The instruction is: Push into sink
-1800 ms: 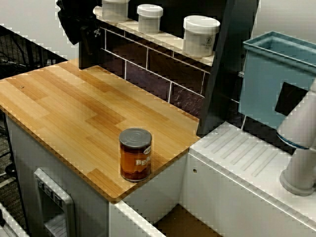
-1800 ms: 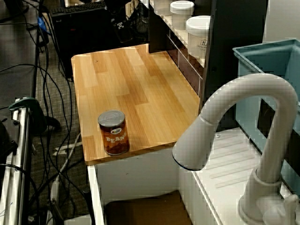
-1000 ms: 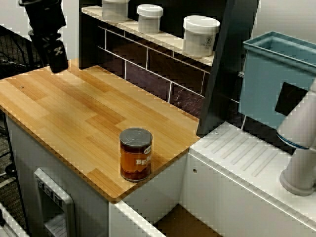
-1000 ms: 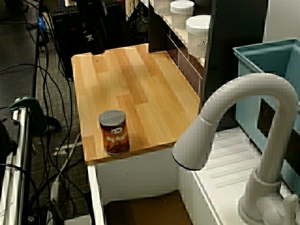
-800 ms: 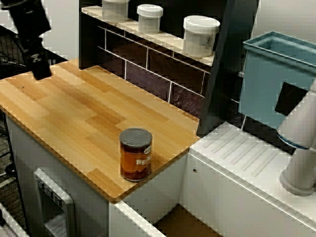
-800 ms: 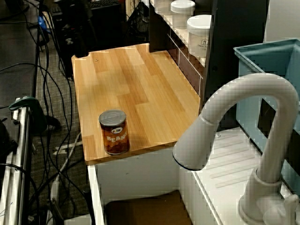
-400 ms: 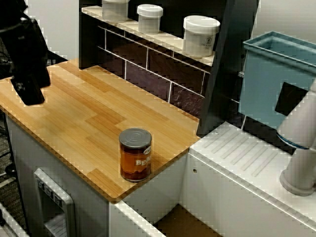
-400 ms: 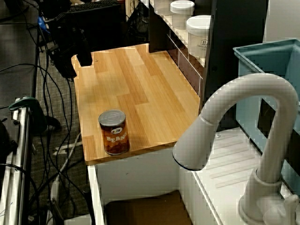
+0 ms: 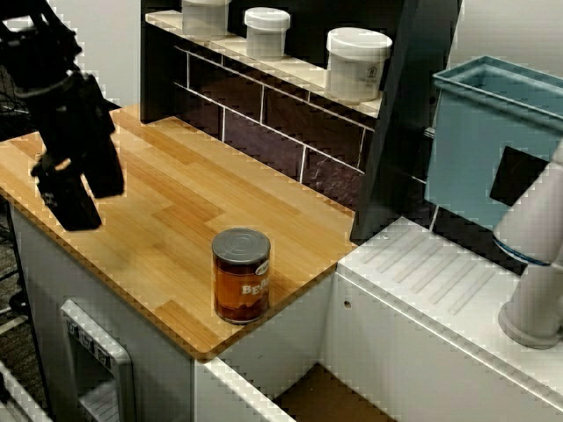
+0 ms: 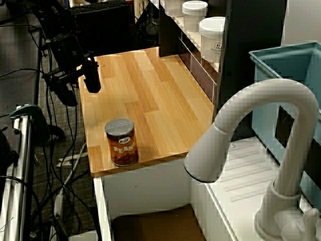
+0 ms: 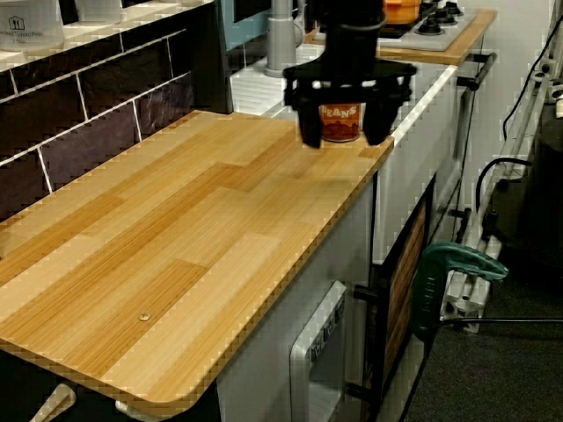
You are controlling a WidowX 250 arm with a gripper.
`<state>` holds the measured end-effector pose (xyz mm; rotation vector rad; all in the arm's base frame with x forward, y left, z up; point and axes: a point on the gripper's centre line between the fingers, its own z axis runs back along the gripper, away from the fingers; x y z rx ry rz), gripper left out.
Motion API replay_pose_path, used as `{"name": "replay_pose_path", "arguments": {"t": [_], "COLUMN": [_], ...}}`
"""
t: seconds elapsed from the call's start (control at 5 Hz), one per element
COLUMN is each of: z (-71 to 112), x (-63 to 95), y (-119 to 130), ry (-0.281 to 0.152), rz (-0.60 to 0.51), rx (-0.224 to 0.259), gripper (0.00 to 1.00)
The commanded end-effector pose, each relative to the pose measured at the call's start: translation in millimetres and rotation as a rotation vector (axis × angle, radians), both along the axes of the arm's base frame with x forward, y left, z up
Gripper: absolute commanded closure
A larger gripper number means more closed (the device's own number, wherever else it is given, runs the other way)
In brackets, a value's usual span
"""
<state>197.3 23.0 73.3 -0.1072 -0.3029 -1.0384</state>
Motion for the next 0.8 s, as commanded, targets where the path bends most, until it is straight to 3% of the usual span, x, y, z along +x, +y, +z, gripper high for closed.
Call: {"name": "replay_pose_path", "arguments": {"t": [0.0, 0.6], "z": [1.9, 7.3], "x": [2.1, 25.4], "y": [-32, -67], "ry": [-0.043, -0.067], "rz": [-0.107, -0.157], "rx": [0.023, 0.002], "gripper": [0.0, 0.0]}}
